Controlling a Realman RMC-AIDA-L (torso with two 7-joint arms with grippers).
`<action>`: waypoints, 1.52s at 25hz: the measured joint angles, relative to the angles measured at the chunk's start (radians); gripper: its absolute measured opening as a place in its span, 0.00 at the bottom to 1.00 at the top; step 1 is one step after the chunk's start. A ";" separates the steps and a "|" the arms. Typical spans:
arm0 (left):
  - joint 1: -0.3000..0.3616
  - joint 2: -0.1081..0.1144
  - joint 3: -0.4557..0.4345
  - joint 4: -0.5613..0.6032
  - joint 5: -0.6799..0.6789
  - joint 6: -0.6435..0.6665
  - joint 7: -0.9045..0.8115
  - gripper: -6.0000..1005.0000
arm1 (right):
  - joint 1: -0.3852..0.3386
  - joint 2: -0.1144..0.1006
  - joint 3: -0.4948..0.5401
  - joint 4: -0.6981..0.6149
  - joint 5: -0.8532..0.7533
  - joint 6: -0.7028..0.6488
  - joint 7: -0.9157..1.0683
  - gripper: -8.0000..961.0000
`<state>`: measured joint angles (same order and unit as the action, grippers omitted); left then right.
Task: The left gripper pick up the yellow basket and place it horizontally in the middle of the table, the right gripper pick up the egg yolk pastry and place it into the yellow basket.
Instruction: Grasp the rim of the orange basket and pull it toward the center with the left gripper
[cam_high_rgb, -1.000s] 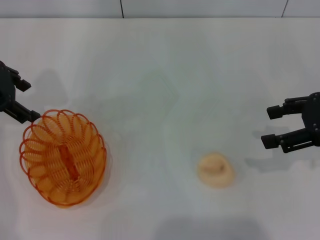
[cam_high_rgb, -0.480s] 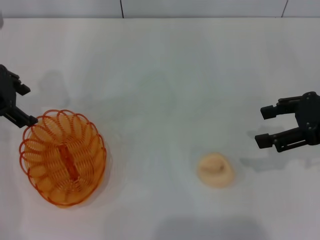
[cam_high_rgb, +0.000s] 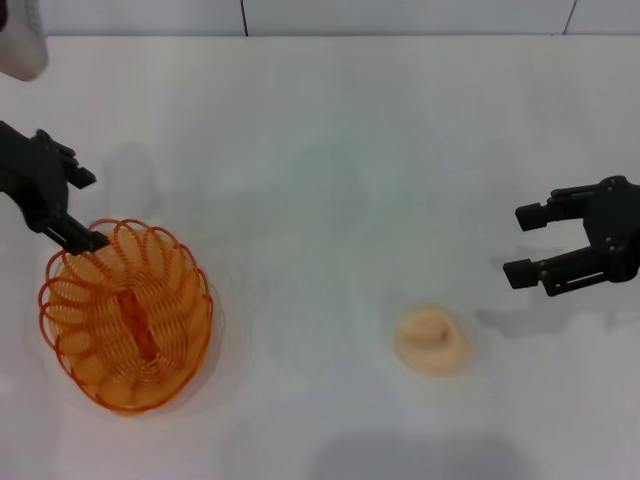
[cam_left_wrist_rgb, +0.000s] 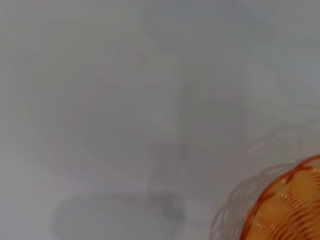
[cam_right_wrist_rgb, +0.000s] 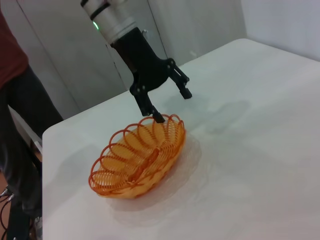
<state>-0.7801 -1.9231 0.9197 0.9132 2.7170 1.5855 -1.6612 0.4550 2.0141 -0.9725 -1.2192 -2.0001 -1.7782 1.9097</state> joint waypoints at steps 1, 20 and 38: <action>0.000 -0.003 0.003 -0.001 0.000 -0.004 0.002 0.76 | 0.001 0.000 0.000 0.000 0.000 0.000 0.000 0.89; 0.010 -0.026 0.013 -0.057 0.001 -0.045 0.020 0.74 | 0.004 0.000 0.000 0.002 0.001 0.014 0.003 0.89; 0.009 -0.030 0.006 -0.077 -0.011 -0.097 0.022 0.48 | 0.014 0.000 0.000 0.003 -0.001 0.016 0.012 0.89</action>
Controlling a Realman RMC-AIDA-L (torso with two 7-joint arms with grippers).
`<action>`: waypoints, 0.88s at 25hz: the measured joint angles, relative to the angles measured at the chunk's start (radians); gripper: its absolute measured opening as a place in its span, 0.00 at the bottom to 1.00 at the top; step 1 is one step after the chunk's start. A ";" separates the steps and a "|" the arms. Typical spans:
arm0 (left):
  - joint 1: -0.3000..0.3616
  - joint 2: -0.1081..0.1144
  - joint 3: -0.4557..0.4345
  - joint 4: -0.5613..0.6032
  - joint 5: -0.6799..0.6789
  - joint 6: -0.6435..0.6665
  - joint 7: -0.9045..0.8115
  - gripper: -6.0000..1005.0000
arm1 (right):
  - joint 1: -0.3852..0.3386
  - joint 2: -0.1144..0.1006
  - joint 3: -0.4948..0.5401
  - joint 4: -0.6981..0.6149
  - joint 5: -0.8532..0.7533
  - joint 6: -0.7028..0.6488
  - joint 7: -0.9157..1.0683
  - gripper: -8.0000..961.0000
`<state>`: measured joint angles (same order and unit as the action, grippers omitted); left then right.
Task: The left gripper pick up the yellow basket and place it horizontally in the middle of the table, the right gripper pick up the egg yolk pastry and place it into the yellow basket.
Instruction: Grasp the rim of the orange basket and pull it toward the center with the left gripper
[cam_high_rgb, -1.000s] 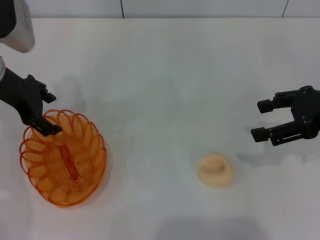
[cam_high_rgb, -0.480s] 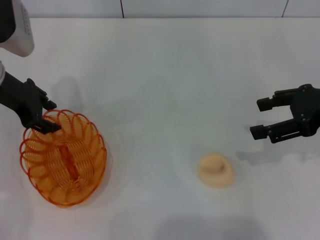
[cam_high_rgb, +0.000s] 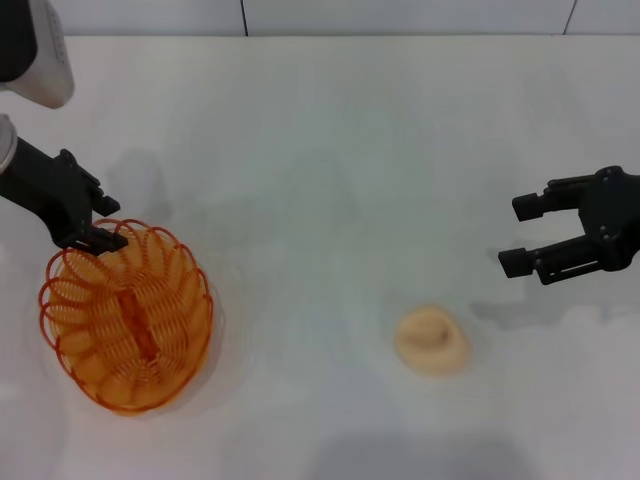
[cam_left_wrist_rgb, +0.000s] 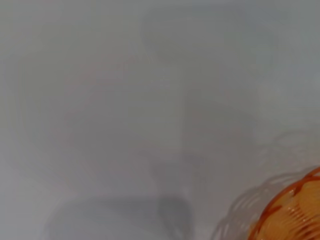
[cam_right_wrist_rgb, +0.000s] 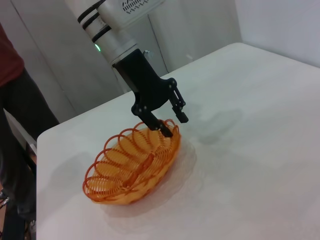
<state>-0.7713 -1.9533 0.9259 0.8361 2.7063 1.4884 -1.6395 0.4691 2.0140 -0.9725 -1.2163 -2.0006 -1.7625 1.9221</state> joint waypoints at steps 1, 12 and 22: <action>-0.001 -0.002 0.001 0.000 0.000 -0.002 0.001 0.47 | 0.001 0.000 0.000 0.000 0.000 0.000 0.000 0.89; -0.010 -0.012 0.003 -0.023 0.000 -0.008 0.012 0.39 | 0.002 -0.001 0.000 0.000 0.000 0.001 0.001 0.89; -0.002 -0.019 0.003 -0.025 0.010 -0.035 0.000 0.27 | 0.023 -0.002 0.000 0.015 -0.003 0.003 0.001 0.89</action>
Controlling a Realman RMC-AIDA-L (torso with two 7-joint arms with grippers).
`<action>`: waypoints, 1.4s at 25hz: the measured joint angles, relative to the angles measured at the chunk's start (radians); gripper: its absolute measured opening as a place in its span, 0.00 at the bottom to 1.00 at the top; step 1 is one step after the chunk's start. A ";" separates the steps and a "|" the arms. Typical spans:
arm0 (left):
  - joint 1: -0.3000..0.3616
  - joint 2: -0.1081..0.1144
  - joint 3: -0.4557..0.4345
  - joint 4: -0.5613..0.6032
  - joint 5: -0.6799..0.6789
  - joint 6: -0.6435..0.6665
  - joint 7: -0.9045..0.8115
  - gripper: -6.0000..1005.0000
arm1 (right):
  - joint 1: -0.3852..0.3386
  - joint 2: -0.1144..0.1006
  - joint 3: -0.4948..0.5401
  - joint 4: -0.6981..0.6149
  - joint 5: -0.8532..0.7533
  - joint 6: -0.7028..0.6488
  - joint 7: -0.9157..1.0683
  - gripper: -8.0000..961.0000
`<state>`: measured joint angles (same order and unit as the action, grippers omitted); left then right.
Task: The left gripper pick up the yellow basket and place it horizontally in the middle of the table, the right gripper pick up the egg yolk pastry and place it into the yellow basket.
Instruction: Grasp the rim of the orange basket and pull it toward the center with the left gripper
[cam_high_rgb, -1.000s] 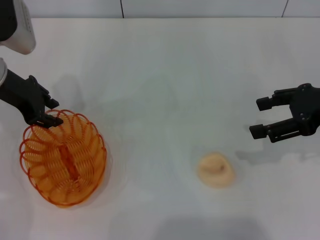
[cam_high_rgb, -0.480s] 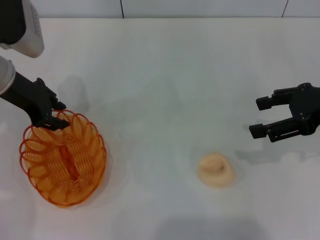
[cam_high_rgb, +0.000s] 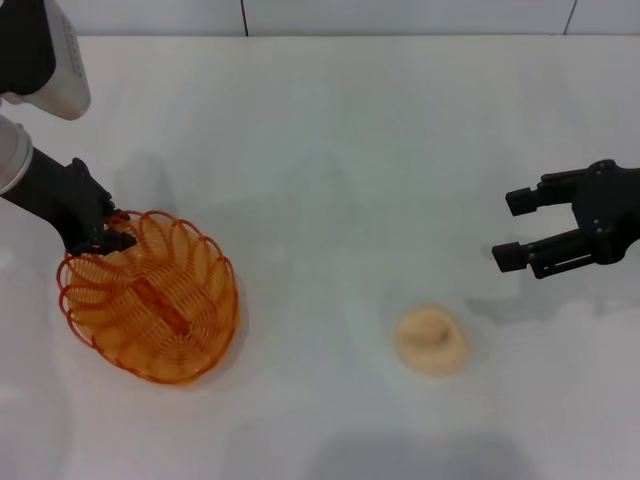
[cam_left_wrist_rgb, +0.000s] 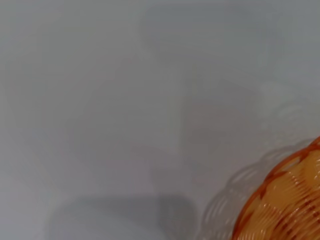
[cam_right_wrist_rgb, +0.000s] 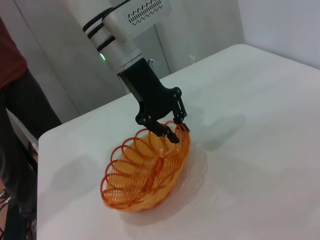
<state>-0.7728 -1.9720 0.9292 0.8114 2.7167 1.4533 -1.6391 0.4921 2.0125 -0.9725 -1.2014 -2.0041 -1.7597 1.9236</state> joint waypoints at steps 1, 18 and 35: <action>0.000 0.000 0.000 0.000 0.000 -0.002 -0.003 0.26 | 0.000 0.000 0.000 0.000 0.000 0.000 0.000 0.89; -0.005 0.005 -0.005 0.010 -0.006 0.029 -0.006 0.16 | 0.009 -0.002 0.000 0.006 -0.002 0.007 0.002 0.89; 0.012 0.019 -0.090 0.075 -0.056 0.184 -0.035 0.09 | 0.014 -0.001 0.000 0.006 -0.002 0.013 0.006 0.89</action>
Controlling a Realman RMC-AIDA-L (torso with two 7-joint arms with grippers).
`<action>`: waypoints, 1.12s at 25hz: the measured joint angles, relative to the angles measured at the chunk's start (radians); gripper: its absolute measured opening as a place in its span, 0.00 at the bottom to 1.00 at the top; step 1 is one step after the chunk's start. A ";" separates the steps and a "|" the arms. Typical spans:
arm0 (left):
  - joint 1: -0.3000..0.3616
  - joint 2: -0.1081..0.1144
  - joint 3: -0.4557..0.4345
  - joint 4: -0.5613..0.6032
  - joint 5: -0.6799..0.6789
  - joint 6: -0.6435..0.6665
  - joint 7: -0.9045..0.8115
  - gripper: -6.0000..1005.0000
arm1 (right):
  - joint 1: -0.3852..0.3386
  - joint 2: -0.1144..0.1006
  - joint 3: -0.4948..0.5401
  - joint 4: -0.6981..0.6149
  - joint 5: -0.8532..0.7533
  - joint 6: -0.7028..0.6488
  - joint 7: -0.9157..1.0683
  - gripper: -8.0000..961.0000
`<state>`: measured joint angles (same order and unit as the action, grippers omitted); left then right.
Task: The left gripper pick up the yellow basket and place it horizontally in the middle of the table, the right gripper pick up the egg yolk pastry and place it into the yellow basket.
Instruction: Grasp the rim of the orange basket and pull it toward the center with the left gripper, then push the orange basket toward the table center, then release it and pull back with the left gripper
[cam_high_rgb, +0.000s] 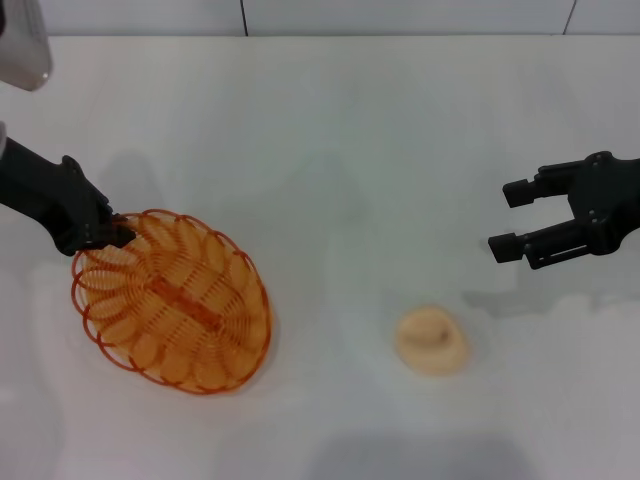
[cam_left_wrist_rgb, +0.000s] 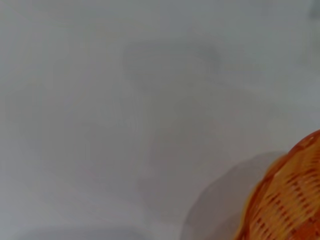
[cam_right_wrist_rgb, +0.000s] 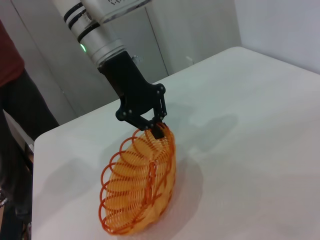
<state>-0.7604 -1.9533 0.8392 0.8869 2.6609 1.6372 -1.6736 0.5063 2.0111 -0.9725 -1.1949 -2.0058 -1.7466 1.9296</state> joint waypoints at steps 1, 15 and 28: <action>0.003 0.004 -0.003 0.001 -0.007 0.005 -0.002 0.09 | 0.000 0.000 0.000 0.000 0.000 0.000 0.000 0.89; 0.026 0.017 -0.081 0.024 -0.057 0.091 -0.012 0.07 | 0.014 -0.001 0.001 0.002 0.001 0.001 0.000 0.89; 0.041 0.006 -0.177 0.054 -0.073 0.132 -0.163 0.07 | 0.016 -0.002 0.006 0.003 0.003 0.001 0.004 0.89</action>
<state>-0.7195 -1.9469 0.6625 0.9407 2.5878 1.7694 -1.8365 0.5220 2.0094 -0.9664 -1.1919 -2.0024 -1.7457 1.9341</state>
